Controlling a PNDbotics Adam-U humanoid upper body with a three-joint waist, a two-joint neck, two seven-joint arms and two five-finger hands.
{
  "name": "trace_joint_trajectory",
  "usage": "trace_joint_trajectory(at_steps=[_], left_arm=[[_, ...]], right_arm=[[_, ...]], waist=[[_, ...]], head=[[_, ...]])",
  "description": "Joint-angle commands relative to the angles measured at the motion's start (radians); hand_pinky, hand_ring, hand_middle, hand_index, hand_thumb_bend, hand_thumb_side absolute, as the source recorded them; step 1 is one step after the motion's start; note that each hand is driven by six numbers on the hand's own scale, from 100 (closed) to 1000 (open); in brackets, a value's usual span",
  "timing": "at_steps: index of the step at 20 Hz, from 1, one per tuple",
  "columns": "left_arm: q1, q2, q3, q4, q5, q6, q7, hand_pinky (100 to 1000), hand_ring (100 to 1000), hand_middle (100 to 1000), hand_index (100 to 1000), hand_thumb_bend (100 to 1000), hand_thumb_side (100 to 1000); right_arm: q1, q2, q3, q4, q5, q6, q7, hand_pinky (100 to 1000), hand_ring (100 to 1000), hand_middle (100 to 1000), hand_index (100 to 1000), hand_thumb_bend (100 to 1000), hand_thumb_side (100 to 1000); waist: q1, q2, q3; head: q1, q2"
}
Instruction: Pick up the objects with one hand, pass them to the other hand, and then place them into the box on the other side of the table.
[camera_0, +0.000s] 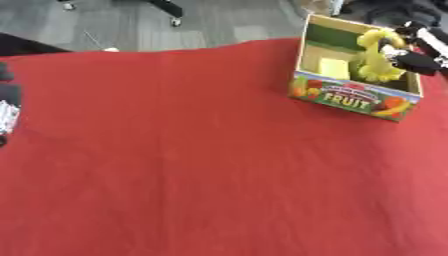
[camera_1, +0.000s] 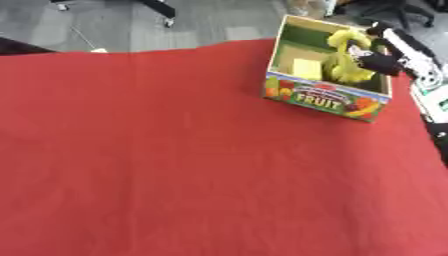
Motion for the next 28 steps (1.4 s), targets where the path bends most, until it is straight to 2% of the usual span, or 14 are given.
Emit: trace_joint_trajectory(at_steps=[1, 9, 12, 13, 14, 15, 17, 19, 22, 23, 25, 28], left_arm=[[-0.005, 0.018, 0.010, -0.016, -0.005, -0.002, -0.001, 809, 719, 709, 834, 220, 607], [-0.003, 0.020, 0.011, -0.016, -0.007, -0.001, -0.002, 808, 718, 708, 834, 214, 606], [-0.003, 0.020, 0.012, -0.019, -0.006, -0.002, 0.000, 808, 718, 708, 833, 207, 604], [-0.002, 0.020, 0.014, -0.020, -0.005, -0.002, 0.003, 808, 717, 707, 834, 197, 605], [-0.001, 0.019, 0.017, -0.021, -0.004, -0.001, 0.006, 808, 717, 707, 834, 194, 606], [-0.001, 0.017, 0.019, -0.022, -0.001, 0.000, 0.010, 808, 716, 707, 836, 178, 616], [0.000, 0.013, 0.024, -0.023, 0.006, 0.001, 0.018, 808, 716, 709, 837, 171, 614], [0.000, 0.008, 0.028, -0.023, 0.018, 0.003, 0.028, 807, 716, 711, 852, 150, 630], [-0.001, -0.001, 0.031, -0.018, 0.044, 0.011, 0.046, 811, 724, 722, 859, 134, 636], [-0.001, -0.003, 0.031, -0.015, 0.050, 0.013, 0.049, 815, 733, 733, 868, 129, 646], [0.001, -0.011, 0.030, -0.008, 0.069, 0.019, 0.055, 822, 749, 753, 881, 105, 675], [0.008, -0.021, 0.030, 0.004, 0.104, 0.025, 0.062, 832, 770, 781, 900, 100, 714]], right_arm=[[-0.007, -0.048, -0.015, -0.042, -0.009, -0.014, 0.005, 980, 1000, 995, 1000, 132, 593], [0.015, -0.069, -0.032, -0.132, -0.114, 0.006, 0.010, 980, 1000, 997, 1000, 100, 548], [0.040, -0.076, -0.044, -0.201, -0.195, 0.064, 0.001, 967, 1000, 979, 1000, 100, 519], [0.054, -0.070, -0.053, -0.236, -0.224, 0.091, -0.002, 961, 1000, 959, 961, 100, 487], [0.069, -0.058, -0.065, -0.280, -0.257, 0.115, -0.007, 960, 1000, 958, 958, 100, 485], [0.086, -0.043, -0.079, -0.326, -0.294, 0.138, -0.012, 965, 1000, 962, 964, 100, 531], [0.128, -0.007, -0.107, -0.437, -0.388, 0.175, -0.023, 969, 1000, 960, 964, 100, 488], [0.179, 0.023, -0.124, -0.549, -0.469, 0.198, -0.029, 973, 1000, 963, 965, 100, 507], [0.240, 0.068, -0.137, -0.677, -0.542, 0.228, -0.029, 976, 1000, 966, 970, 100, 524], [0.256, 0.082, -0.135, -0.707, -0.564, 0.231, -0.022, 979, 1000, 972, 978, 100, 572], [0.283, 0.109, -0.128, -0.738, -0.621, 0.233, 0.004, 985, 1000, 989, 990, 100, 655], [0.316, 0.136, -0.128, -0.737, -0.685, 0.236, 0.039, 995, 1000, 1000, 1000, 100, 676]], waist=[[-0.003, -0.018, -0.003], [-0.006, -0.021, -0.008], [-0.006, -0.024, -0.010], [-0.006, -0.025, -0.011], [-0.006, -0.026, -0.012], [-0.006, -0.027, -0.012], [-0.006, -0.031, -0.015], [-0.008, -0.037, -0.016], [-0.010, -0.051, -0.013], [-0.011, -0.058, -0.013], [-0.014, -0.072, -0.011], [-0.017, -0.092, -0.009]], head=[[0.007, -0.006], [0.010, -0.001], [0.013, 0.004], [0.017, 0.007], [0.021, 0.008], [0.026, 0.009], [0.034, 0.010], [0.043, 0.013], [0.058, 0.021], [0.063, 0.025], [0.072, 0.035], [0.088, 0.048]])
